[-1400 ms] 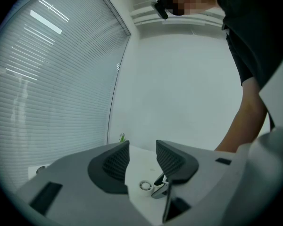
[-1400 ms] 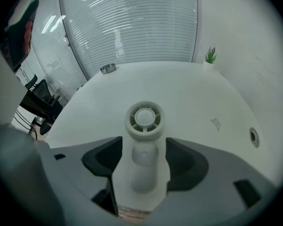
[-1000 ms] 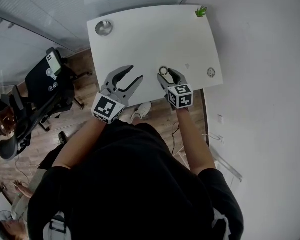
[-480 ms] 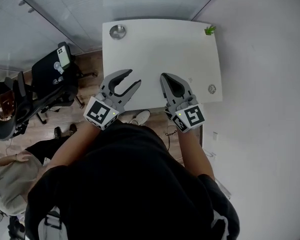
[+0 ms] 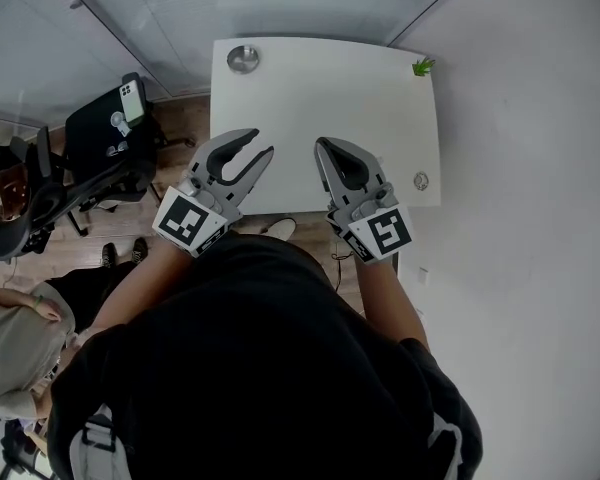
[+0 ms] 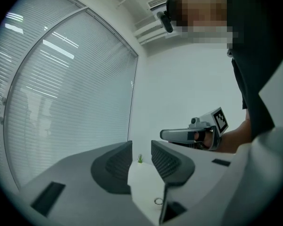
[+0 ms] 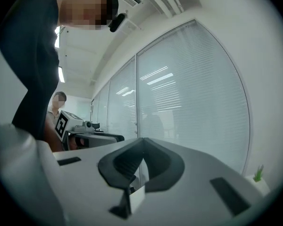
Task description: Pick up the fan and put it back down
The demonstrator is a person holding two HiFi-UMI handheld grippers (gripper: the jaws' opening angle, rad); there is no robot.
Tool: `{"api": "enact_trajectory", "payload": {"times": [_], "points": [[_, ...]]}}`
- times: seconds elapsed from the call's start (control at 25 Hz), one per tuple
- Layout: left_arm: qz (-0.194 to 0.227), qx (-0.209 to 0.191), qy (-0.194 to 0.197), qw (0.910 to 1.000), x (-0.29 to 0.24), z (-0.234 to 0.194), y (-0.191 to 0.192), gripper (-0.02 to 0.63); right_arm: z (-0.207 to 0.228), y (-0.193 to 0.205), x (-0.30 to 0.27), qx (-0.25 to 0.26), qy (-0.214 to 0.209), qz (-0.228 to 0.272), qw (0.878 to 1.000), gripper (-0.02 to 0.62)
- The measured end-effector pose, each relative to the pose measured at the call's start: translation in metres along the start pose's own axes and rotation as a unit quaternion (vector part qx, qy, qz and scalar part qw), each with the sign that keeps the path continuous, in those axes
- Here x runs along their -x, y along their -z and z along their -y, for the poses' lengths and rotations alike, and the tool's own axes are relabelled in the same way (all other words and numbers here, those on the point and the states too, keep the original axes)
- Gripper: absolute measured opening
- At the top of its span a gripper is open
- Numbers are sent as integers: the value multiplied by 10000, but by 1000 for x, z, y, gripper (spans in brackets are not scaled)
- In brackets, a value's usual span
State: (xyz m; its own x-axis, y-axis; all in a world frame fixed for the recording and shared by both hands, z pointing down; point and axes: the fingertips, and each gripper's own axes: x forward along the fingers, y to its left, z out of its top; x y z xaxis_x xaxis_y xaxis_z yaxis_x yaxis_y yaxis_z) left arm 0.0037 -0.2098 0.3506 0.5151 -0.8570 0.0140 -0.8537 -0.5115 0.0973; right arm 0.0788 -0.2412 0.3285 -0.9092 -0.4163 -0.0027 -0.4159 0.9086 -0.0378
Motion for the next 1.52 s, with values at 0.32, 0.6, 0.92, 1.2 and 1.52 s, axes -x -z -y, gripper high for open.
{"api": "enact_trajectory", "payload": {"times": [0.32, 0.6, 0.92, 1.2, 1.52], "points": [[48, -49, -72, 10000, 4, -4, -6, 11, -10, 2, -8, 31, -106, -27, 9999, 3], [38, -45, -98, 9999, 0, -5, -6, 11, -7, 7, -9, 20, -94, -96, 9999, 3], [50, -74, -125, 9999, -3, -6, -7, 11, -10, 4, -11, -76, -176, -86, 9998, 2], [56, -91, -133, 9999, -5, -6, -8, 11, -4, 4, -11, 79, -129, -81, 9999, 3], [68, -113, -143, 9998, -6, -6, -8, 11, -3, 5, -10, 63, -120, -71, 9999, 3]]}}
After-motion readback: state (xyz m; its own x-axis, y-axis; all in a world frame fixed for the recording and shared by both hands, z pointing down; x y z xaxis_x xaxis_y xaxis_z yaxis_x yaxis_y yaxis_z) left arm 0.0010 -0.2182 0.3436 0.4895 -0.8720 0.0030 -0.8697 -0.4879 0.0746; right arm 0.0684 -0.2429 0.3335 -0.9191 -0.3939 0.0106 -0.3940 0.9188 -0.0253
